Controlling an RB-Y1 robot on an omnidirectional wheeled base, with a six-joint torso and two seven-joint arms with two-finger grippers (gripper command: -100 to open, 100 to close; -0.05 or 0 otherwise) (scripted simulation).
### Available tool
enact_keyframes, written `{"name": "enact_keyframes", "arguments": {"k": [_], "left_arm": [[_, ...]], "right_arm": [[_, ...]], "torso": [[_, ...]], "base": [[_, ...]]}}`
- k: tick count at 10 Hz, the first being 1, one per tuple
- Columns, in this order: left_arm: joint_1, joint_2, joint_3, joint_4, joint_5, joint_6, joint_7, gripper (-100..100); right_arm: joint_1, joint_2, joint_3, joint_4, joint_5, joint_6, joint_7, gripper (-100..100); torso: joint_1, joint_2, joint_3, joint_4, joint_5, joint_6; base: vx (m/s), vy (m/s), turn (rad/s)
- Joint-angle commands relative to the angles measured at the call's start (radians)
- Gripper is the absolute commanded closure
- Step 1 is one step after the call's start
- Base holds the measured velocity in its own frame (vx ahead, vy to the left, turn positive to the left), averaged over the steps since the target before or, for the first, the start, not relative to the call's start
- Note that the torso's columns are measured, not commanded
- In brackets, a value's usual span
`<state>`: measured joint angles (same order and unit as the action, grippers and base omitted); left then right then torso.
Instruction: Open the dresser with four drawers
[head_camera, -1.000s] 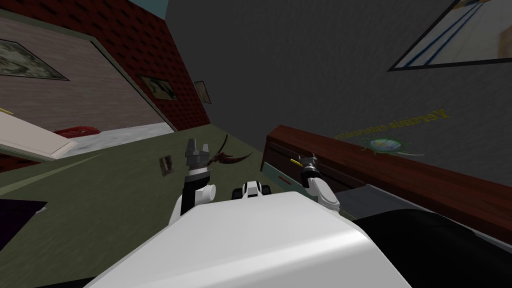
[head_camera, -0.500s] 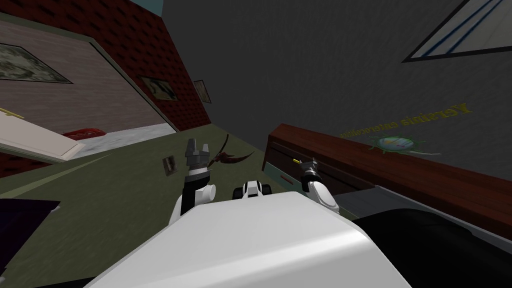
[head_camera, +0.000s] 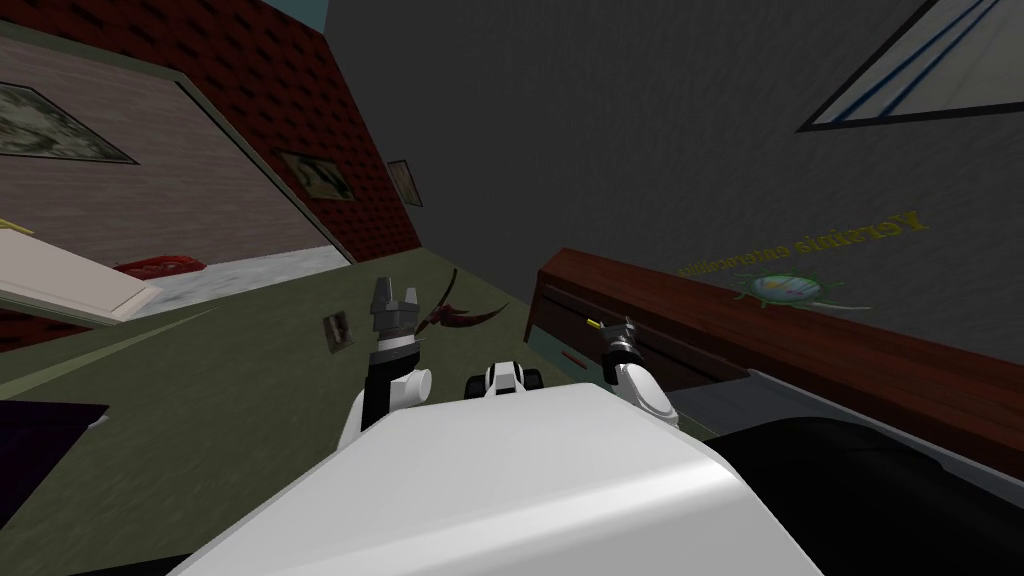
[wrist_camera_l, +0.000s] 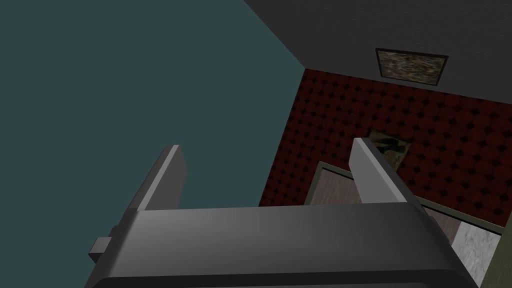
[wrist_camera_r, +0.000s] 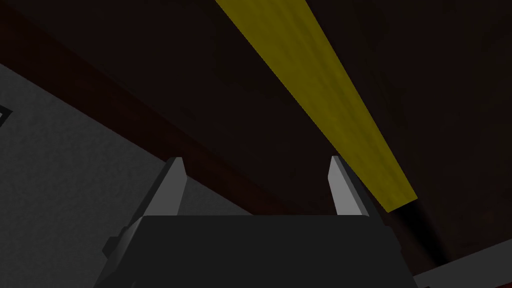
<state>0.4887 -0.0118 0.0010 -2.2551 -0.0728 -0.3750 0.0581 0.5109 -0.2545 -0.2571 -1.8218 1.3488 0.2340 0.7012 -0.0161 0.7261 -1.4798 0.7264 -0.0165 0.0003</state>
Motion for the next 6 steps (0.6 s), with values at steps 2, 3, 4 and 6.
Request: {"name": "enact_keyframes", "arguments": {"k": [2, 3, 4, 6], "left_arm": [[0.000, 0.000, 0.000, 0.000, 0.000, 0.000, 0.000, 0], [0.000, 0.000, 0.000, 0.000, 0.000, 0.000, 0.000, 0], [0.000, 0.000, 0.000, 0.000, 0.000, 0.000, 0.000, 0], [0.000, 0.000, 0.000, 0.000, 0.000, 0.000, 0.000, 0]], "right_arm": [[0.026, 0.005, 0.006, 0.040, 0.015, 0.006, 0.012, -100], [0.031, 0.006, 0.006, 0.046, 0.021, 0.009, 0.016, -100], [0.031, 0.006, 0.006, 0.046, 0.021, 0.009, 0.016, -100], [0.036, 0.007, 0.006, 0.053, 0.027, 0.013, 0.022, -100]], "torso": [[-0.002, 0.001, 0.001, -0.001, -0.001, 0.003], [-0.003, 0.002, 0.001, -0.001, -0.002, 0.003], [-0.005, 0.002, 0.002, -0.001, -0.003, 0.003], [-0.009, 0.002, 0.002, -0.002, -0.005, 0.004]], "base": [[0.018, 0.050, -0.012], [0.014, 0.047, -0.012], [0.005, 0.030, -0.008], [0.003, 0.022, 0.000]]}}
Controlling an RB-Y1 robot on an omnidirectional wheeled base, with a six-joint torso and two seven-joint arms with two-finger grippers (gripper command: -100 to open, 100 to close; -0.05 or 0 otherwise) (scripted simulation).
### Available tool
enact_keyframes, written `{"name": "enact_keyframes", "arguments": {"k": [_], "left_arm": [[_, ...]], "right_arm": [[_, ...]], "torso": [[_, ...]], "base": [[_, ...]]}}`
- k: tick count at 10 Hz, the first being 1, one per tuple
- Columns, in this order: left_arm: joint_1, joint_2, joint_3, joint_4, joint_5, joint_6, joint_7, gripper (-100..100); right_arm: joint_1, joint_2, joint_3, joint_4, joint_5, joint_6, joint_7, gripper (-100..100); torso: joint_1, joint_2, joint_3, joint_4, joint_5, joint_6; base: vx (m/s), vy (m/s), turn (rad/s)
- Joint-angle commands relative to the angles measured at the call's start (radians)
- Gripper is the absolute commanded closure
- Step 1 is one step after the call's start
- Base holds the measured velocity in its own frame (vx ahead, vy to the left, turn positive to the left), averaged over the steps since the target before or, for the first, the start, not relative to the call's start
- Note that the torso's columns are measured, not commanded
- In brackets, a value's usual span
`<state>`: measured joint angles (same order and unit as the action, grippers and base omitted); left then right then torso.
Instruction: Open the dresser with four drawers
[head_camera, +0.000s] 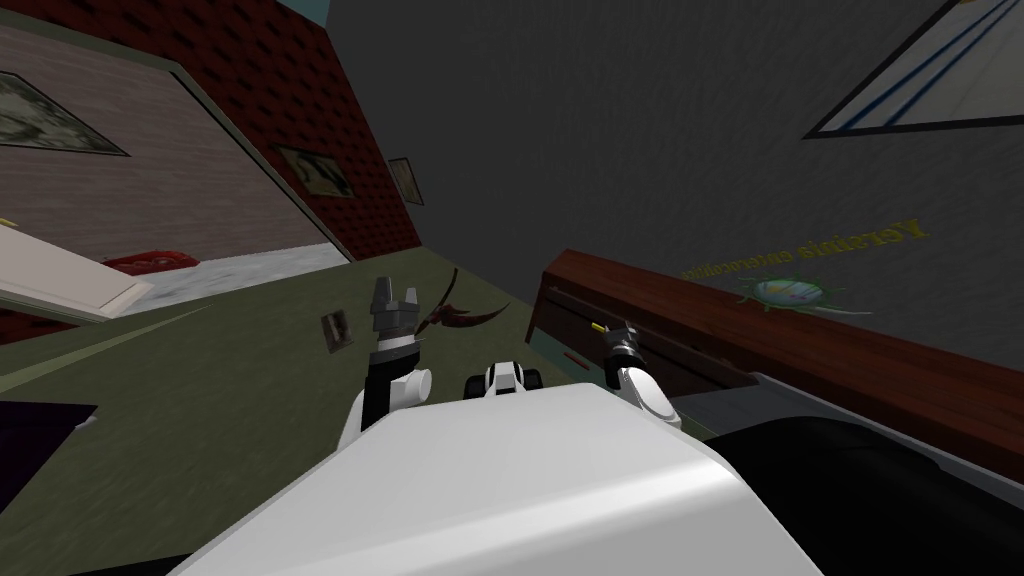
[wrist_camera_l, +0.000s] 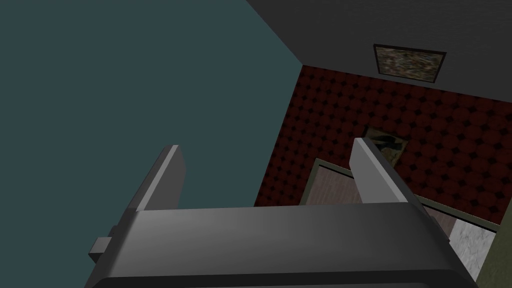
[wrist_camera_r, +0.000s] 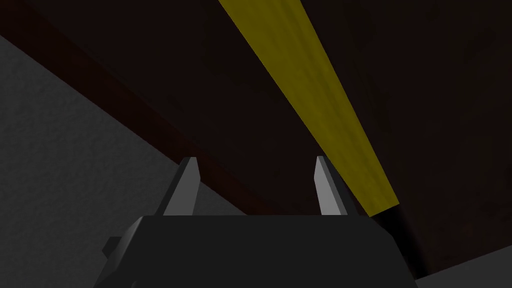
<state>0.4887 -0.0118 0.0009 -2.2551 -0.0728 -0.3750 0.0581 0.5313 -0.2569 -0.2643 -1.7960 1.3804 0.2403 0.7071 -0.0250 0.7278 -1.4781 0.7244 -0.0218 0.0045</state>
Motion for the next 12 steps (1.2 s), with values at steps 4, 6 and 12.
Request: {"name": "enact_keyframes", "arguments": {"k": [4, 6, 12], "left_arm": [[0.000, 0.000, 0.000, 0.000, 0.000, 0.000, 0.000, 0], [0.000, 0.000, 0.000, 0.000, 0.000, 0.000, 0.000, 0], [0.000, 0.000, 0.000, 0.000, 0.000, 0.000, 0.000, 0]], "right_arm": [[0.016, 0.010, 0.014, 0.028, -0.005, 0.007, 0.016, -100], [-0.004, -0.005, 0.007, 0.006, -0.015, 0.011, 0.022, -100], [0.013, -0.021, -0.008, -0.024, -0.029, 0.006, 0.028, 100]], "torso": [[0.000, -0.001, 0.000, 0.000, -0.001, -0.001], [-0.001, -0.002, -0.001, 0.000, -0.001, 0.000], [0.020, 0.012, 0.005, 0.011, 0.014, -0.009]], "base": [[0.000, 0.002, -0.001], [-0.001, 0.004, 0.000], [0.044, 0.011, -0.013]]}}
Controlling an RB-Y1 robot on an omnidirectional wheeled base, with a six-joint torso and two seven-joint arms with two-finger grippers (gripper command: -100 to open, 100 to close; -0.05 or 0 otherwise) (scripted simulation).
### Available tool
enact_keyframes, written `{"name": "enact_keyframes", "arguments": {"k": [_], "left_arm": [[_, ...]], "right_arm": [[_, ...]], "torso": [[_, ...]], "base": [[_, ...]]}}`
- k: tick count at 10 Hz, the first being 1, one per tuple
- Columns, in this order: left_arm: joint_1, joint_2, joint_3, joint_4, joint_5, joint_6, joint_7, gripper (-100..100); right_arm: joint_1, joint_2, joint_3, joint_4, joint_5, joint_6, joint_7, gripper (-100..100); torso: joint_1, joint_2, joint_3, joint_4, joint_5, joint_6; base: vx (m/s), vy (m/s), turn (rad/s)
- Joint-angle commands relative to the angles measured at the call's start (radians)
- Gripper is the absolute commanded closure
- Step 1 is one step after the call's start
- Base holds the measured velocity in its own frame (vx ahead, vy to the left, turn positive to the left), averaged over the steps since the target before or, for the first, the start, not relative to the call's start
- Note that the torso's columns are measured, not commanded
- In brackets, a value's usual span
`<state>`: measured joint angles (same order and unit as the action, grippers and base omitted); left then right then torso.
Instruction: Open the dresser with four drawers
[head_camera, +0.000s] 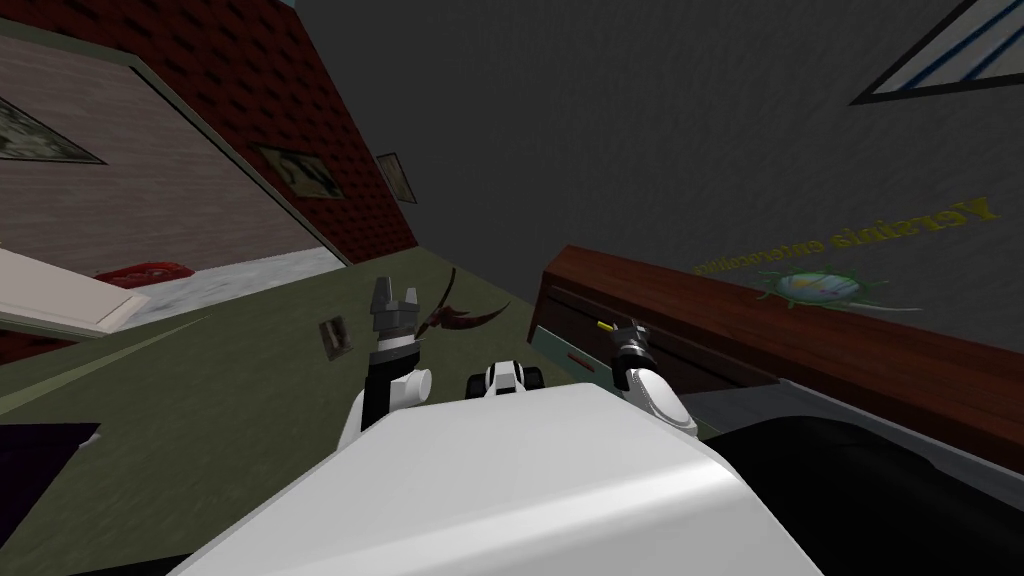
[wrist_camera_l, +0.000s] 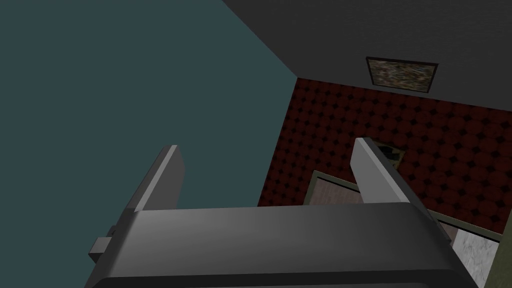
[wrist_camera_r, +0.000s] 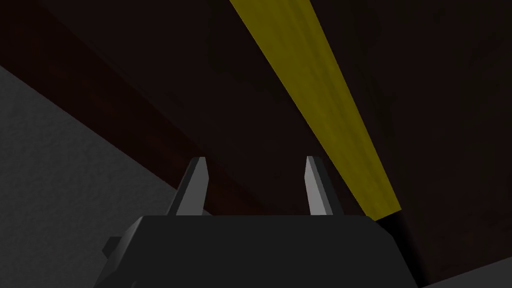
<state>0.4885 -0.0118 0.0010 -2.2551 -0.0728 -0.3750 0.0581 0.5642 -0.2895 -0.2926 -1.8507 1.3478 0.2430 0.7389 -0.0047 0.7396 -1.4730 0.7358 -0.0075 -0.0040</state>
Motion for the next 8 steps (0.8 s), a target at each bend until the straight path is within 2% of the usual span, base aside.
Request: {"name": "enact_keyframes", "arguments": {"k": [1, 2, 3, 4, 6, 8], "left_arm": [[0.000, 0.000, 0.000, 0.000, 0.000, 0.000, 0.000, 0], [0.000, 0.000, 0.000, 0.000, 0.000, 0.000, 0.000, 0], [0.000, 0.000, 0.000, 0.000, 0.000, 0.000, 0.000, 0], [0.000, 0.000, 0.000, 0.000, 0.000, 0.000, 0.000, 0], [0.000, 0.000, 0.000, 0.000, 0.000, 0.000, 0.000, 0], [0.000, 0.000, 0.000, 0.000, 0.000, 0.000, 0.000, 0]], "right_arm": [[-0.035, 0.020, 0.028, 0.046, 0.012, 0.008, -0.006, 100], [-0.033, 0.008, 0.008, 0.027, 0.015, 0.007, -0.011, 100], [-0.005, -0.008, -0.003, -0.002, -0.002, -0.001, -0.006, 100], [0.007, -0.012, -0.006, -0.010, -0.007, -0.005, -0.006, 100], [0.018, -0.017, -0.009, -0.018, -0.013, -0.009, -0.005, 100], [0.062, -0.034, -0.021, -0.050, -0.035, -0.023, -0.001, 100]], "torso": [[-0.004, -0.003, 0.000, -0.003, -0.006, -0.001], [-0.008, -0.006, -0.003, -0.005, -0.008, 0.001], [-0.009, -0.012, -0.006, -0.006, -0.006, 0.003], [-0.003, -0.011, -0.007, -0.005, -0.002, 0.007], [-0.001, -0.007, -0.004, -0.003, 0.000, 0.005], [-0.002, -0.005, -0.004, -0.001, 0.001, 0.002]], "base": [[-0.112, -0.036, 0.047], [-0.058, -0.016, 0.012], [-0.030, 0.084, -0.044], [-0.019, 0.150, -0.082], [-0.006, 0.107, -0.055], [-0.037, 0.099, -0.046]]}}
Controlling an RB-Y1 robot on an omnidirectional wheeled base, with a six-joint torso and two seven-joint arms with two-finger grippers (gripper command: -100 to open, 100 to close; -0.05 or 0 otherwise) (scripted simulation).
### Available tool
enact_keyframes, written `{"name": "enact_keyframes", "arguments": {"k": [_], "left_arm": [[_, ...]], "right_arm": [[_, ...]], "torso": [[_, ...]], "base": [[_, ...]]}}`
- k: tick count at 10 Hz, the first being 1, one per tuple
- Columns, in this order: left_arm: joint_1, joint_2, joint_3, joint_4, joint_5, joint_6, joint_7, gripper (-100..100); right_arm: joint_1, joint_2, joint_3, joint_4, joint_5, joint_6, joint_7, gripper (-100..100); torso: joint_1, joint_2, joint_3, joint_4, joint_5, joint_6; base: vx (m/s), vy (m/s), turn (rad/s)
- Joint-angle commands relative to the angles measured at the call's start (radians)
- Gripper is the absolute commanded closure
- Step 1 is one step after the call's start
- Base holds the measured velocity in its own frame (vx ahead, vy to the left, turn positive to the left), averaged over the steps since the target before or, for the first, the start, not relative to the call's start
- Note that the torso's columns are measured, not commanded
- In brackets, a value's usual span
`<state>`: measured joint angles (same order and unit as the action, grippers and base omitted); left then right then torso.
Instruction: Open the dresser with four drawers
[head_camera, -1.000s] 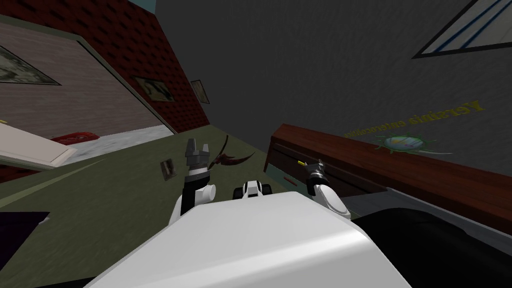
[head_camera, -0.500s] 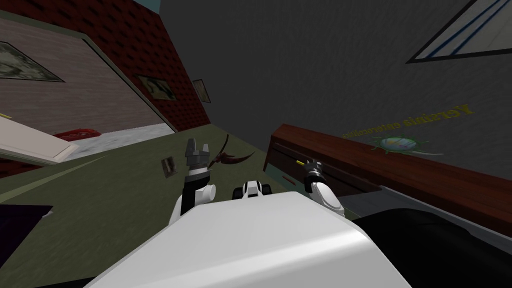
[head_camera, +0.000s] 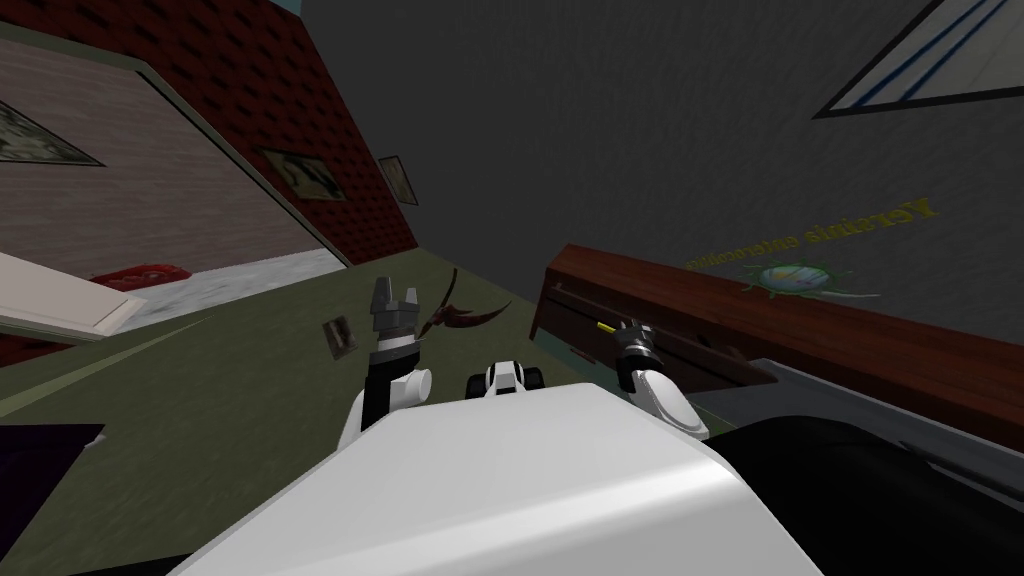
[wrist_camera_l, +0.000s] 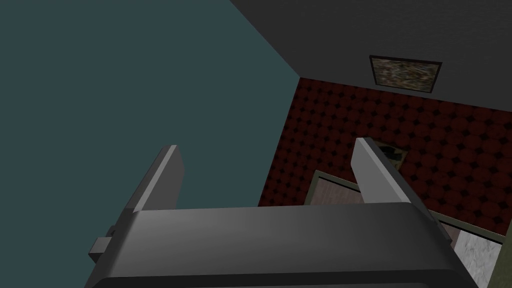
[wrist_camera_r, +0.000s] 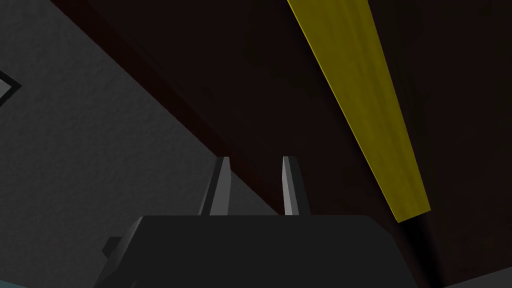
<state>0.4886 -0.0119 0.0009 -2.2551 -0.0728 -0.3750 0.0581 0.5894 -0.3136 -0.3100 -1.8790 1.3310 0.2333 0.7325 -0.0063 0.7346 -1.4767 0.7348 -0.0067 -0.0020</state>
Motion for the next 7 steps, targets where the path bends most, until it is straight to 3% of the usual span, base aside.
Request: {"name": "enact_keyframes", "arguments": {"k": [1, 7], "left_arm": [[0.000, 0.000, 0.000, 0.000, 0.000, 0.000, 0.000, 0], [0.000, 0.000, 0.000, 0.000, 0.000, 0.000, 0.000, 0]], "right_arm": [[0.021, -0.007, -0.004, -0.018, -0.011, -0.005, 0.005, 100], [0.039, 0.002, 0.004, -0.047, -0.002, -0.011, 0.004, 100]], "torso": [[0.003, 0.001, 0.001, 0.000, 0.001, 0.002], [0.005, 0.001, 0.000, 0.002, 0.004, 0.001]], "base": [[-0.024, 0.059, -0.032], [-0.119, 0.105, -0.028]]}}
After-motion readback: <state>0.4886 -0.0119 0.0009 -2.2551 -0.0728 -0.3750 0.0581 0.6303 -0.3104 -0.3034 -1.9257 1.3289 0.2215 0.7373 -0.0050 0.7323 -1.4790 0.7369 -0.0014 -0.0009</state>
